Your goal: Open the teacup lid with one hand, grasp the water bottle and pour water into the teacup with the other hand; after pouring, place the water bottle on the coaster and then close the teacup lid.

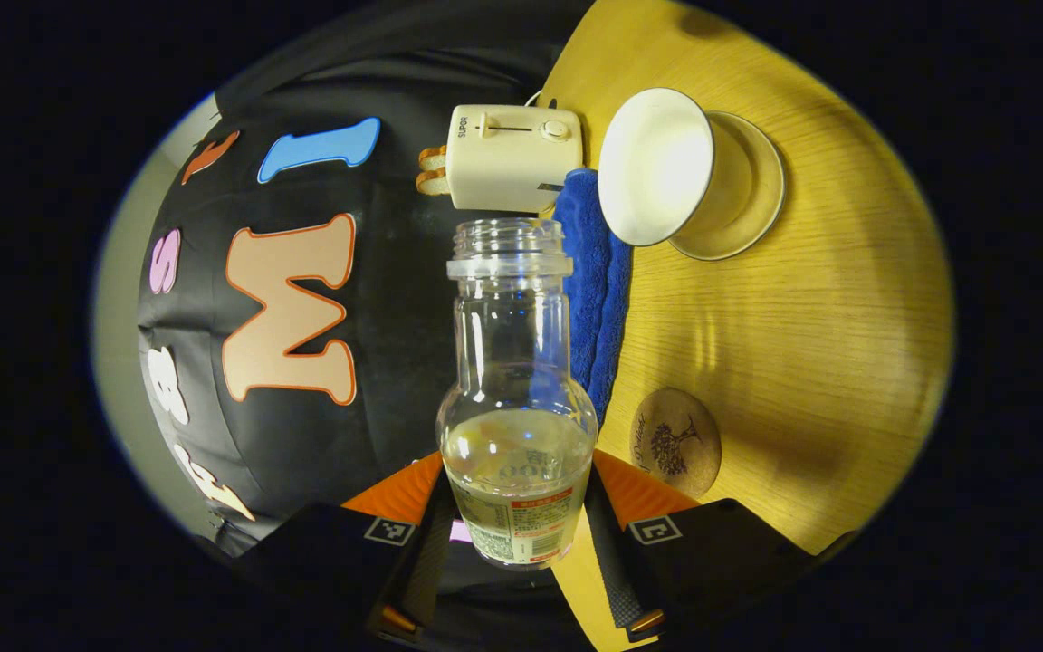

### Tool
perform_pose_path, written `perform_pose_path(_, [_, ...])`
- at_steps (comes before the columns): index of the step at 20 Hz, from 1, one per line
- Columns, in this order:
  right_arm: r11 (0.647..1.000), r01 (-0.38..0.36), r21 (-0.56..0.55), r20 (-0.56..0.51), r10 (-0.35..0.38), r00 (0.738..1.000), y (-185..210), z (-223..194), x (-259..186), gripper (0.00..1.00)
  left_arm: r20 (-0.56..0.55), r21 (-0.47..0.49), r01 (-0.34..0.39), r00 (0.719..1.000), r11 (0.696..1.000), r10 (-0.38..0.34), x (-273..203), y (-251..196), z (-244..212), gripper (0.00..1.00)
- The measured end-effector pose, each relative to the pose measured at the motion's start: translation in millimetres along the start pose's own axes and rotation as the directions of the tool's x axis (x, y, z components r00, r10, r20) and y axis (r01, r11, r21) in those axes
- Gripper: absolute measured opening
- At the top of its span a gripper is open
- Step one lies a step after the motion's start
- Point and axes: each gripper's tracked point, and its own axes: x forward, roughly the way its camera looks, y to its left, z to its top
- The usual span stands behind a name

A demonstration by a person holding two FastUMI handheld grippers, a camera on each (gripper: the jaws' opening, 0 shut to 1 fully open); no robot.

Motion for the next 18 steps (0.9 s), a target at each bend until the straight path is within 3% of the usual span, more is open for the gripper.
perform_pose_path(5, [1.000, 0.004, 0.000, 0.000, -0.004, 1.000, -3.1, -0.2, 0.0, 0.28, -0.007, 0.096, 0.013, 1.000, 0.995, -0.012, 4.3, -0.1, 2.2, 0.70])
perform_pose_path(18, [1.000, 0.007, -0.001, 0.000, -0.007, 1.000, -3.5, 0.6, -0.4, 0.28, -0.015, 0.239, 0.018, 1.000, 0.971, -0.015, 6.7, 5.6, 9.4, 0.70])
